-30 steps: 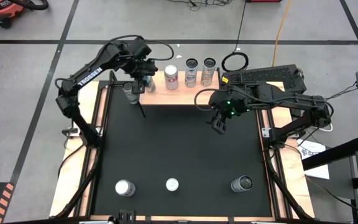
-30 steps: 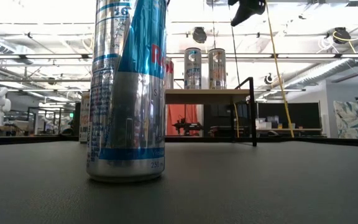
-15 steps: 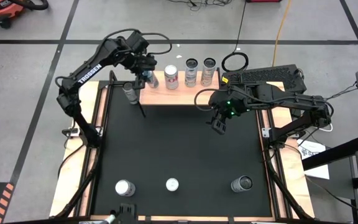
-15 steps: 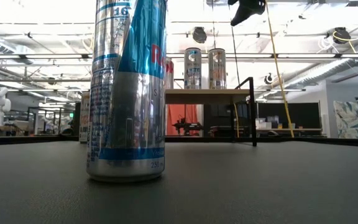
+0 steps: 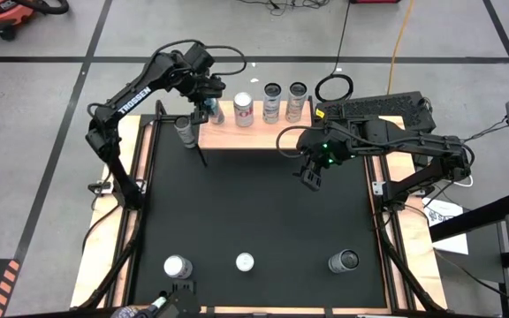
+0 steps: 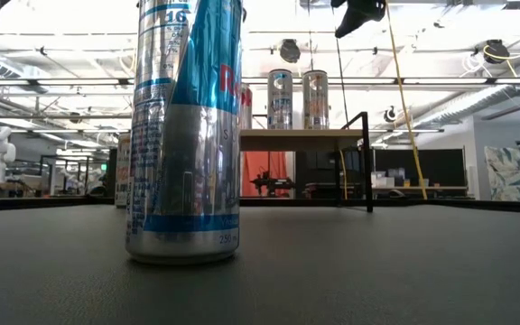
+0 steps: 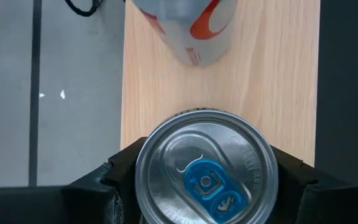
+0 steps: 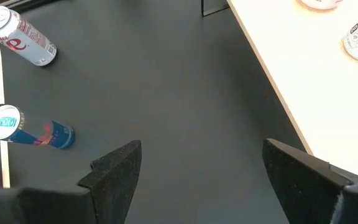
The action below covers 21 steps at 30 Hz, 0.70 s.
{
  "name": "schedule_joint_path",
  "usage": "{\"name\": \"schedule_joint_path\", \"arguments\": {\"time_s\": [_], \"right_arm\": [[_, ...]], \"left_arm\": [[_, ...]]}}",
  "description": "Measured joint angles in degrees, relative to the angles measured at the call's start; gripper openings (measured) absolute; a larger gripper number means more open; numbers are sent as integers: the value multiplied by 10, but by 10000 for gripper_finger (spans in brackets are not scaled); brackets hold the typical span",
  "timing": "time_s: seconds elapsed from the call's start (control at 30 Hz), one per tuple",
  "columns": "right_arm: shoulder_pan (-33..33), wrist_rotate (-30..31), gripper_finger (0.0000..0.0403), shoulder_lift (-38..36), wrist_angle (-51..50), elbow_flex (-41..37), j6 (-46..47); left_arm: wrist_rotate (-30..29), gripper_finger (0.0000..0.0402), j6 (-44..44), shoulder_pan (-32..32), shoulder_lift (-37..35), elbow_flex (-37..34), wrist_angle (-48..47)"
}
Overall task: Place canned beverage on shelf
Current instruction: Put the left blue soda can on the shelf
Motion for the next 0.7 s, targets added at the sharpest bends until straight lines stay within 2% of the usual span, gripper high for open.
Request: {"name": "schedule_joint_path", "arguments": {"time_s": [0.7], "right_arm": [[0, 0, 315, 0, 0, 0, 0]], "left_arm": [[-3, 246, -3, 3, 0, 0, 0]]}}
